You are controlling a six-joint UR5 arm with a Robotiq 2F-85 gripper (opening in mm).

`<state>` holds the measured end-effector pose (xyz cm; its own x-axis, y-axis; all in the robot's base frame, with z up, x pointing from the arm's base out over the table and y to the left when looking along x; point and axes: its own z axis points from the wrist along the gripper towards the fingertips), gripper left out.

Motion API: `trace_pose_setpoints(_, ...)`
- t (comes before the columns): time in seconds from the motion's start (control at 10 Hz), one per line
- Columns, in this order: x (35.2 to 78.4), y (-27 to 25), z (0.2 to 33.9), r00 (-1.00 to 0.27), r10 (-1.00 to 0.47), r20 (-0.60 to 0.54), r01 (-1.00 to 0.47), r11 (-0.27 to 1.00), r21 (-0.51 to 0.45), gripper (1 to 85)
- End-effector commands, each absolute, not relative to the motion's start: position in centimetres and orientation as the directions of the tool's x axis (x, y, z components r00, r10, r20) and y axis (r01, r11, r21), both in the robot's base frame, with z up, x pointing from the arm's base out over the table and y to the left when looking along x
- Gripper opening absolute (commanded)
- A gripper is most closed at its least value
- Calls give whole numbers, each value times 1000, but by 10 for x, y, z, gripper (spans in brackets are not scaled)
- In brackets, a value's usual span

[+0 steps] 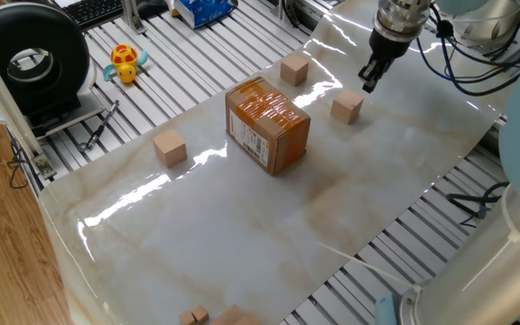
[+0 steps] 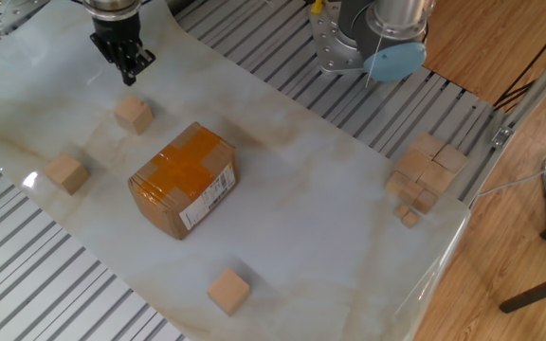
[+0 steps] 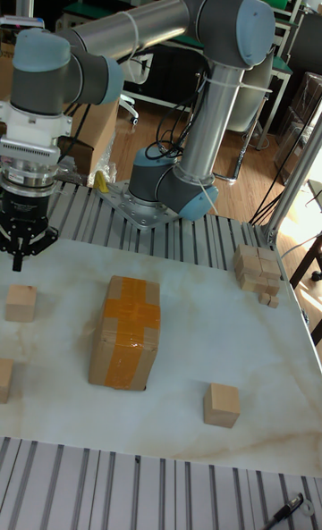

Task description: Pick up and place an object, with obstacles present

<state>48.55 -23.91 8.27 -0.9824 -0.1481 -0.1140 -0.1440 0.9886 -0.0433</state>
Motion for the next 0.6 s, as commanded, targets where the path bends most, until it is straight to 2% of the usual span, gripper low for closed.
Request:
trace_pose_setpoints(0.0,487,-223,84,-982,-139,-130,-143,989,22,13)
trace_pose_setpoints(0.1,481,-215,88,-986,-120,-111,-126,991,48,13)
trace_pose_setpoints(0.3,466,-187,124,-993,-80,-81,-84,995,45,13)
trace_pose_setpoints(0.5,462,-176,141,-995,-65,-81,-66,998,2,13)
